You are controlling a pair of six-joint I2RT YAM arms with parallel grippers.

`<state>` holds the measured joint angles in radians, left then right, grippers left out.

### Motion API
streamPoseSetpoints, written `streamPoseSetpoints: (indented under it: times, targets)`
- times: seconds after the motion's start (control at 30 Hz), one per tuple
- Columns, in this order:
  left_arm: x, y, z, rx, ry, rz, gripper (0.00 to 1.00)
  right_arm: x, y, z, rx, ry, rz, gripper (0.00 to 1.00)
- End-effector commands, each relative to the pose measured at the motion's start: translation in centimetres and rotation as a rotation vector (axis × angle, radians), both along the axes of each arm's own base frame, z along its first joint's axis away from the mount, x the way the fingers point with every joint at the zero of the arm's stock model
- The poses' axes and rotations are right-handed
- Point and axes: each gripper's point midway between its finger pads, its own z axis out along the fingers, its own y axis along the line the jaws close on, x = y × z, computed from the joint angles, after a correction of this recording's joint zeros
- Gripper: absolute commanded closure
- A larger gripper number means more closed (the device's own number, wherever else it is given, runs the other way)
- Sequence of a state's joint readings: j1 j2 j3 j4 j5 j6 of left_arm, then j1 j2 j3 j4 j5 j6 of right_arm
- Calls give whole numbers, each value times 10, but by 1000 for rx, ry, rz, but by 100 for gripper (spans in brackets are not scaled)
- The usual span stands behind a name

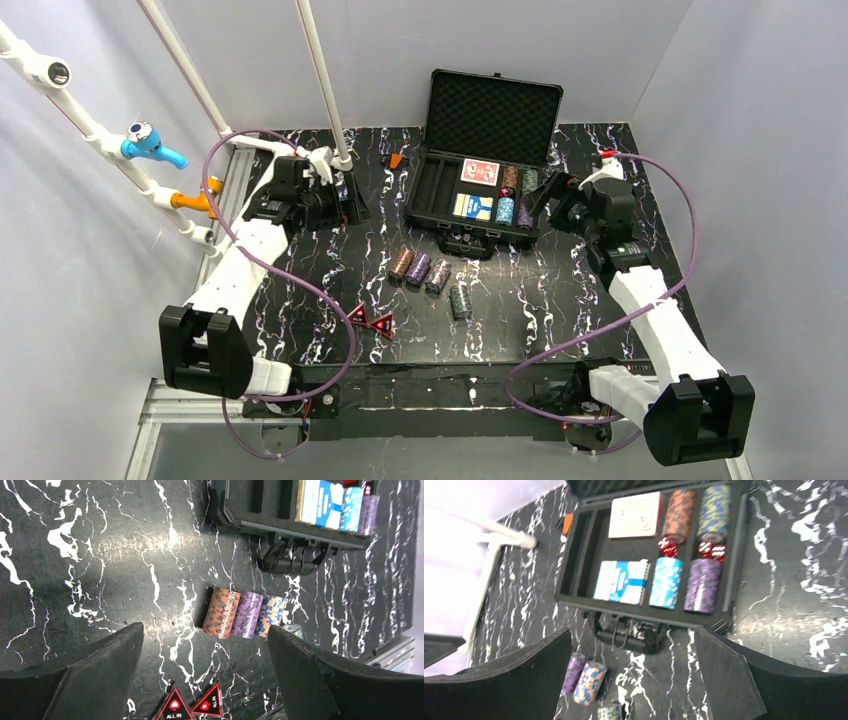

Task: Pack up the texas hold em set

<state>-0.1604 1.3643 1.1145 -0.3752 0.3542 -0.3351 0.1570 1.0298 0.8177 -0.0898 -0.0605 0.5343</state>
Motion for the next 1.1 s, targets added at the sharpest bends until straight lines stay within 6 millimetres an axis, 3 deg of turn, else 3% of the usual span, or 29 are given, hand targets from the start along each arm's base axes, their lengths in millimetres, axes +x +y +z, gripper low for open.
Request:
streamPoseSetpoints:
  times: [0.0,0.23,0.5,0.8,1.07]
  targets:
    - [-8,-6,14,97,-56,-58,7,-9,34,26,49,-5,148,0]
    - [-19,-11,18,199,-93,-91,8,-36,74,-3,-55,170,264,0]
    - [-28,1,55,273,-187,-32,9,-59,107,-20,-190,272,316,0]
    - [-15,7,44,306,-192,28,12,-89,132,-46,-384,419,393,0]
    - [-30,12,42,310,-216,9,13,-102,146,-67,-414,450,443,0]
